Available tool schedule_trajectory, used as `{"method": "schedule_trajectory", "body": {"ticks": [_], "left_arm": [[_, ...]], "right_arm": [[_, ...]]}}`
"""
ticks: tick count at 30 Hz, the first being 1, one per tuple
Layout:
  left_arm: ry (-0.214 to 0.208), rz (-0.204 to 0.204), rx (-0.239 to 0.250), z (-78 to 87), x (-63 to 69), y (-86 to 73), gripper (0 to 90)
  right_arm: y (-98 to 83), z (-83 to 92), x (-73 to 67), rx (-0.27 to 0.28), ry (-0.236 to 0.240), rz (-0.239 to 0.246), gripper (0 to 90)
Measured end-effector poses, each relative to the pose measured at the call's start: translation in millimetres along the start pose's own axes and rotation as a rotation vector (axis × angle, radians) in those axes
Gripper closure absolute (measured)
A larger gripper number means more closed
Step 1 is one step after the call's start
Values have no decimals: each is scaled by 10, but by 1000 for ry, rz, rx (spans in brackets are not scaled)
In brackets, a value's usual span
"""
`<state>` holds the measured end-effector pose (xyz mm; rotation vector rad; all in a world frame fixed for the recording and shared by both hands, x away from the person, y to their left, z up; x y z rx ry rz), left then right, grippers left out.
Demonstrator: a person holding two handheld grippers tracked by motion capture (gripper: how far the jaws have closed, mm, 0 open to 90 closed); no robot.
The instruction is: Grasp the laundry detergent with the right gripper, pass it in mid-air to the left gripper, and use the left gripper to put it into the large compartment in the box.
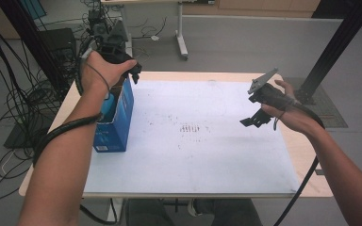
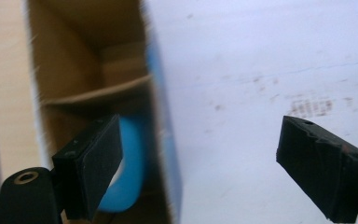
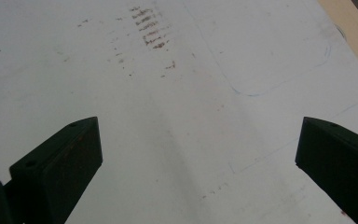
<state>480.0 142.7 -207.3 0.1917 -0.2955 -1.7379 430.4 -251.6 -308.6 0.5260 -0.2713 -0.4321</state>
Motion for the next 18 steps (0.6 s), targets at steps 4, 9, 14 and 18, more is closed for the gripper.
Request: {"method": "schedule_trajectory", "body": {"ticks": [4,9,14,18], "left_arm": [[-25,-27,11,-69,214,103,114],[-58,-56,14,-166,436,216,110],[-67,-80,10,-248,596,291,107],[-70,-88,12,-293,663,324,108]], "right_arm": [[22,34,8,-14,-9,5,4],[38,81,18,-20,-15,6,4],[18,99,26,-26,-19,7,4],[5,94,28,-29,-19,6,4]]}}
Point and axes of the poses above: each handheld gripper's, and its own axes: z roughly backward along the jaws, y roughly out of its top, x roughly to its right, the point moved 3 cm from there along -z, roughly forward along the jaws, and after that the axes turned 2 degrees about -y, right-handed, at the moved point
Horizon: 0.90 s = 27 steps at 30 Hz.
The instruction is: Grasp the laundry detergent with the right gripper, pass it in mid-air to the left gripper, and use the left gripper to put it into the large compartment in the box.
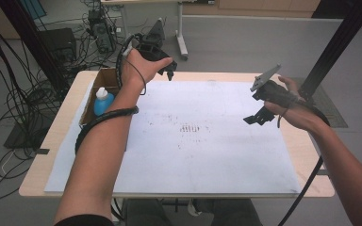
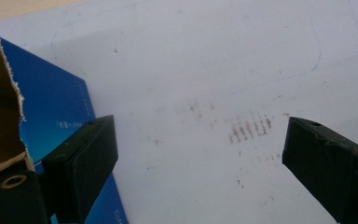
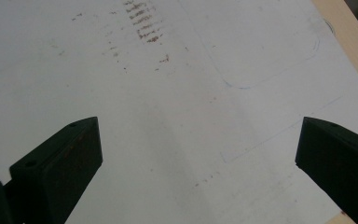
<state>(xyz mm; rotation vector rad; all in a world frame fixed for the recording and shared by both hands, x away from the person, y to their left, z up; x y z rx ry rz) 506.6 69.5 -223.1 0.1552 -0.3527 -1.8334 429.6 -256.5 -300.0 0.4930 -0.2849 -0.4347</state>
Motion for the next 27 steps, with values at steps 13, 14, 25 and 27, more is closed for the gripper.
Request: {"method": "schedule_trajectory", "body": {"ticks": [13,14,25,27], "left_arm": [[11,-10,-4,-36,4,-6,108],[10,-11,-5,-35,3,-7,108],[15,-5,-2,-43,-39,-14,108],[15,-6,-1,-43,-39,-14,108]], "right_arm": [[11,-23,-4,-5,0,4,4],[11,-25,-6,-5,1,4,4],[1,-29,-4,-7,3,1,4],[-1,-33,-3,-7,4,1,4]]}}
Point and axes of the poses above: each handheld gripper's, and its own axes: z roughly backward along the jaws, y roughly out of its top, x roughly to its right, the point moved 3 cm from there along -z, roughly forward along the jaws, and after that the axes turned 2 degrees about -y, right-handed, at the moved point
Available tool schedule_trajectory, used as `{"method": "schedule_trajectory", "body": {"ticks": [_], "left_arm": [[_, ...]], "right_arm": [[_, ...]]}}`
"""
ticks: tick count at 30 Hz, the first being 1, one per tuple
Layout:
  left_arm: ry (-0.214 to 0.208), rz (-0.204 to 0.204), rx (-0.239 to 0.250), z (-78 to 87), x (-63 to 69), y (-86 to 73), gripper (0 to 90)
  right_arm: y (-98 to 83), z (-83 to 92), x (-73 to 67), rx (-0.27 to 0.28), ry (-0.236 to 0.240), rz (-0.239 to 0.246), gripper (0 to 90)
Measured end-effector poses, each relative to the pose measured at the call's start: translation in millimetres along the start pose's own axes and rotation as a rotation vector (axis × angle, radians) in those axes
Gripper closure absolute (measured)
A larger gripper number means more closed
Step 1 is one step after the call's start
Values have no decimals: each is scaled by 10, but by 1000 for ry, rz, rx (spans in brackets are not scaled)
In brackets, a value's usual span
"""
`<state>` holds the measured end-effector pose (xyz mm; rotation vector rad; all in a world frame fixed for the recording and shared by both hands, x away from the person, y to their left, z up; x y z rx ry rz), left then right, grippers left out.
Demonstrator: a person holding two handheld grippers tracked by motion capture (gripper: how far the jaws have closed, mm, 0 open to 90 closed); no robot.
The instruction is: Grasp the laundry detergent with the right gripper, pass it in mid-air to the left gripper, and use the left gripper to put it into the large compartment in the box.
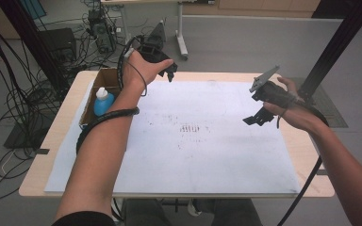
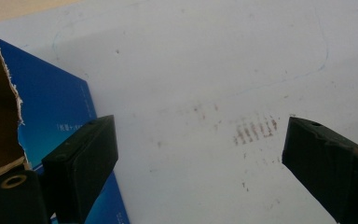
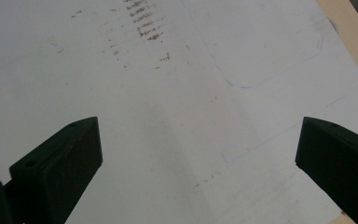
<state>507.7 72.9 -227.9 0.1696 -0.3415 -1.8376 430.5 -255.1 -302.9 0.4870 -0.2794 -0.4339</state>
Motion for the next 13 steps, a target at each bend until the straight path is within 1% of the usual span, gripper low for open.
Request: {"method": "schedule_trajectory", "body": {"ticks": [6,9,13], "left_arm": [[4,-8,3,-7,6,7,108],[1,-3,13,-8,9,9,108],[3,-3,12,-8,0,9,108]], "right_arm": [[-4,-12,1,-2,2,2,4],[-6,-12,2,-1,2,2,4],[0,-8,6,0,1,2,4]]}}
Point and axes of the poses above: each handheld gripper's, and its own axes: z roughly backward along the jaws, y roughly out of its top, x roughly to its right, the point moved 3 cm from there along -z, roughly forward along the jaws, and after that the axes turned 2 degrees about -y, right-handed, at the moved point
